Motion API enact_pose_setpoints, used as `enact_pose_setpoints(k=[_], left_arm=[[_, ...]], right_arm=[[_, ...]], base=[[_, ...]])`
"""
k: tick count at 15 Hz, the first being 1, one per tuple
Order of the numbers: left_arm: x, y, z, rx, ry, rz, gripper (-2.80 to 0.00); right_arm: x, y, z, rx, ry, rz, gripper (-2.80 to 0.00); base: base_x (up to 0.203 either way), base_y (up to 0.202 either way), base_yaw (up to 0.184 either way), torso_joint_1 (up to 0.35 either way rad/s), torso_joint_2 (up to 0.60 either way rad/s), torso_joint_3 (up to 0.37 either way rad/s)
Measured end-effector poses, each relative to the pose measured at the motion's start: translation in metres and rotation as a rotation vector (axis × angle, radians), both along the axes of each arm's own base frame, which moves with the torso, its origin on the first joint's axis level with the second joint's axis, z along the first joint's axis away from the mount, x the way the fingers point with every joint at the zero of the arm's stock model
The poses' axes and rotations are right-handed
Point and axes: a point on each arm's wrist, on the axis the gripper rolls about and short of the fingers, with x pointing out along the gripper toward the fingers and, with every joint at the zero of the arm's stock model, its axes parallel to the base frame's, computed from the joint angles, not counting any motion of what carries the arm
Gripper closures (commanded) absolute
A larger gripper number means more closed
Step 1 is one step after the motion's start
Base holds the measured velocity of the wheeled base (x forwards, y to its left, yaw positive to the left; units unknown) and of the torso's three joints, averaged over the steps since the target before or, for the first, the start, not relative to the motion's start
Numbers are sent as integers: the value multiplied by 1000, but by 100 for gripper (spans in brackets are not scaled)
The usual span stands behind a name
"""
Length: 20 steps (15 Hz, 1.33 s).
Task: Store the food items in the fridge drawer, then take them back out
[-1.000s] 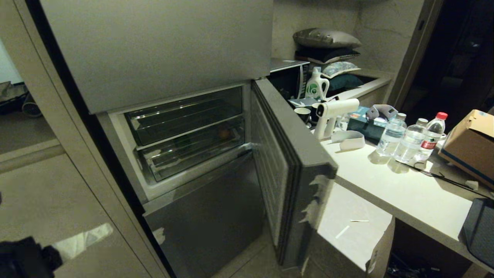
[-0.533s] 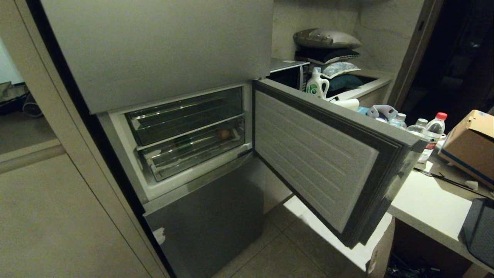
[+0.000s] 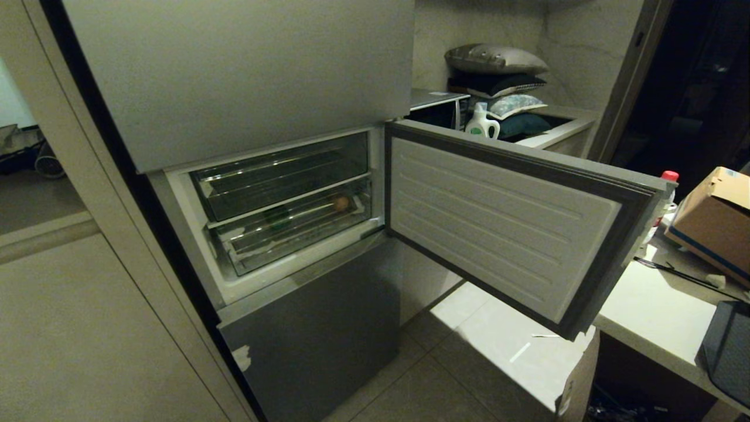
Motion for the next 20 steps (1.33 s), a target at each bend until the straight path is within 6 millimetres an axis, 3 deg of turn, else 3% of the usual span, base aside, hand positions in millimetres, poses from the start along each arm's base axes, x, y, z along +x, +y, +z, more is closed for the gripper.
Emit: enact_pose_setpoints(k=[5,12,20], left_arm=[[-13,-1,-8,37,-158,-26,0],[-16,-1,-11,37,-198,-20,0],[-16,-1,-11,34,-197,-17,0]], right_arm=[[0,0,0,-1,-1,0,0],[0,0,0,-1,0,0,0],[0,0,0,-1,-1,0,0]], base=[[0,0,0,0,0,0],[0,0,0,0,0,0],[1,-8,165,2,3,3]])
